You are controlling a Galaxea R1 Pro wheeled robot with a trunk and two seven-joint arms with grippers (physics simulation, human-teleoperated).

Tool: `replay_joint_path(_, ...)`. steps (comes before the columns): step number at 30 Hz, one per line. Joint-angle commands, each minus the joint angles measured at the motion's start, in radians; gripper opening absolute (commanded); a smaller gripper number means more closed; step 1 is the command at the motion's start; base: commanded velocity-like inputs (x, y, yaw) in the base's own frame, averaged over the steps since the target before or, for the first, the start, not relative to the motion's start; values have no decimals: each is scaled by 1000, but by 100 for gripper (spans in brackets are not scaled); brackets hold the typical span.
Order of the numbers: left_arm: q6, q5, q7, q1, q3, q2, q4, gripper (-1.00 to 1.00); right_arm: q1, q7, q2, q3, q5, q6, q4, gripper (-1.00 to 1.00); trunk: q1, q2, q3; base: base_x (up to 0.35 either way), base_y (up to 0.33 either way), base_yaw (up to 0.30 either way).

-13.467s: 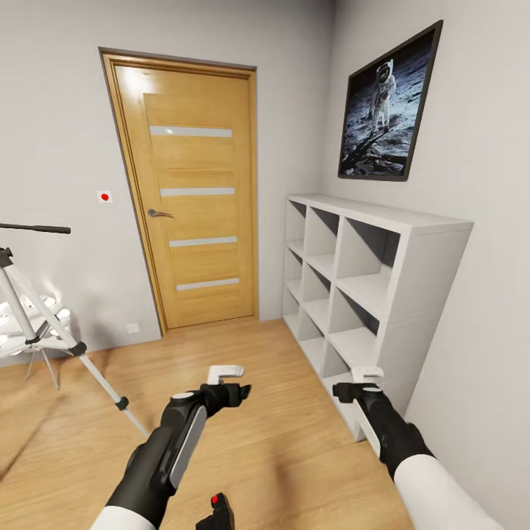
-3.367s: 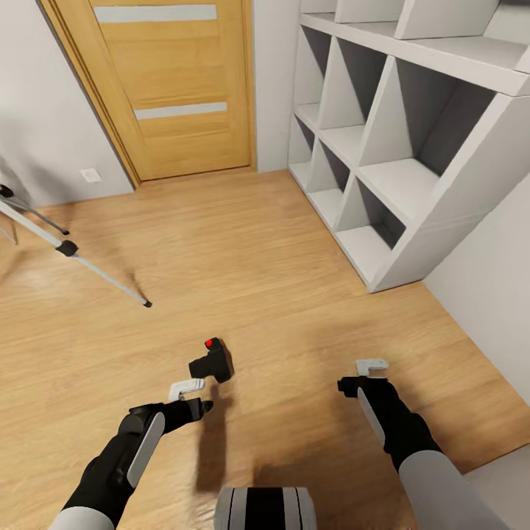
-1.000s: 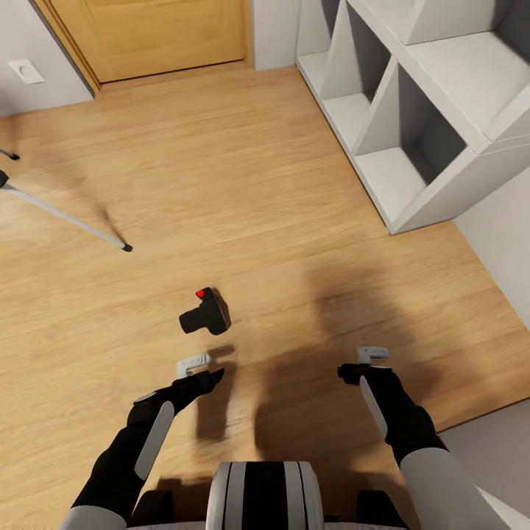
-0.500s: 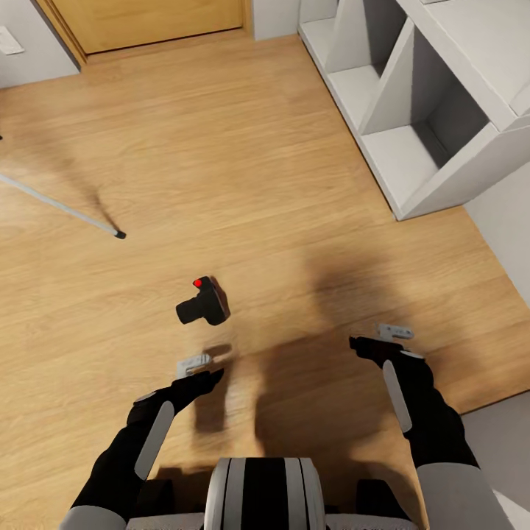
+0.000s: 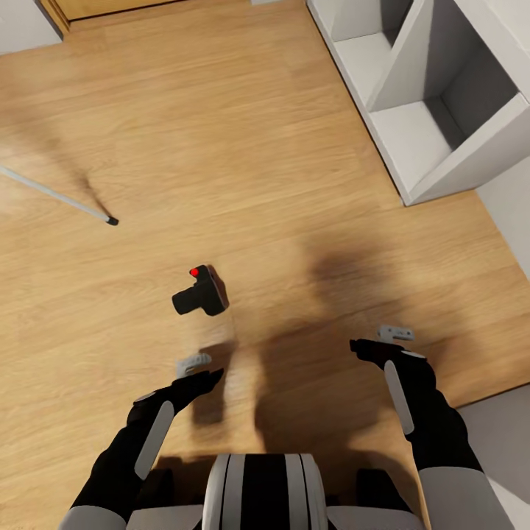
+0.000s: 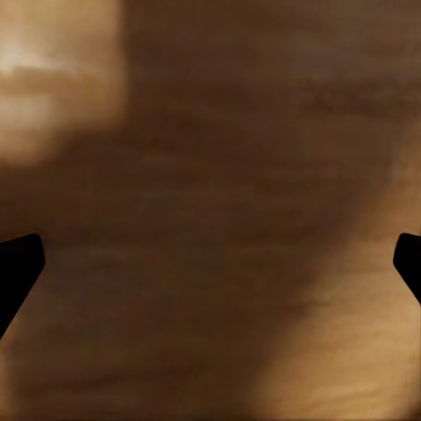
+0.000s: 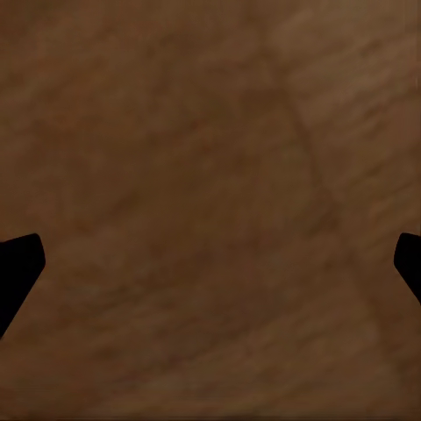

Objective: Attach the digital camera to the camera tripod in the bedroom.

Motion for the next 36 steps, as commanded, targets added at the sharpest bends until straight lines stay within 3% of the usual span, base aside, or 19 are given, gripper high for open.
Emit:
replay_joint_path(1, 5, 2, -2, 0, 1, -1, -1, 100, 0, -8, 0, 1, -10, 5, -2, 100, 0, 0, -4, 0, 0, 0)
replay_joint_path(31, -4, -1, 4, 0, -4, -6, -19, 100, 0, -12, 0, 0, -9, 14, -5, 100, 2, -1, -12, 0, 0, 0)
replay_joint_path(36, -16, -11, 8, 0, -8, -39, -18, 100, 0, -13, 0, 0, -9, 14, -5, 100, 2, -1, -12, 0, 0, 0)
